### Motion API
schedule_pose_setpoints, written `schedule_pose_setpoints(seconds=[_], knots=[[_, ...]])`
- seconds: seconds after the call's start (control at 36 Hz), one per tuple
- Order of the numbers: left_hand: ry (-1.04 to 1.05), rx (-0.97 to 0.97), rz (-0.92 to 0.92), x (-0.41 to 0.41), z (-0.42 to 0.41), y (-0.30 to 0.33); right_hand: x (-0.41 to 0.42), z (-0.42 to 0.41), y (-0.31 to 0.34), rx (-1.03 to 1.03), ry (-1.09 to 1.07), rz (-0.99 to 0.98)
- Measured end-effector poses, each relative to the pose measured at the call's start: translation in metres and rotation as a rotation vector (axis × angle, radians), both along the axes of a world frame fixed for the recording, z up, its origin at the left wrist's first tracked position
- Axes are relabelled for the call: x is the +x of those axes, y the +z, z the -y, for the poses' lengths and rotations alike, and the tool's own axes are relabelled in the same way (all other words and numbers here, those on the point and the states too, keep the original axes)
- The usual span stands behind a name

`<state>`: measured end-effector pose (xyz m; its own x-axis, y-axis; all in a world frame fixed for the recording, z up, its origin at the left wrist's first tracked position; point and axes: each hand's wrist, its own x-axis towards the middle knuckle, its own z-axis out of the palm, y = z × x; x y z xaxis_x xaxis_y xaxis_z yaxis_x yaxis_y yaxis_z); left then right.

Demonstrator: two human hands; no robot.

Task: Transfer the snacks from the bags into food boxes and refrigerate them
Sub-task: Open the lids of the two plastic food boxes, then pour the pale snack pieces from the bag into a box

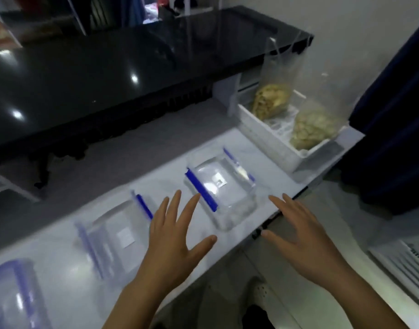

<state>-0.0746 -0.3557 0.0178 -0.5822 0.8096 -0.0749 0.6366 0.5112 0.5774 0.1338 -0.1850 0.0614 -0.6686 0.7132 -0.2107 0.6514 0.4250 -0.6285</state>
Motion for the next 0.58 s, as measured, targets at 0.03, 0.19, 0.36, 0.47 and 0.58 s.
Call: schedule_pose_setpoints(seconds=[0.03, 0.19, 0.36, 0.47, 0.58], knots=[[-0.016, -0.01, 0.017, 0.005, -0.012, 0.004, 0.008, -0.013, -0.001, 0.003, -0.011, 0.006], [-0.166, -0.006, 0.051, 0.048, -0.132, 0.014, 0.082, -0.115, -0.008, 0.02, -0.102, -0.071], [-0.188, 0.13, 0.021, 0.071, -0.232, 0.028, 0.125, -0.211, -0.004, 0.019, -0.183, -0.152], [-0.205, 0.264, -0.002, 0.071, -0.281, 0.049, 0.128, -0.261, 0.015, -0.021, -0.197, -0.242], [-0.138, 0.303, -0.085, 0.054, -0.34, 0.07, 0.11, -0.31, 0.03, -0.044, -0.211, -0.353]])
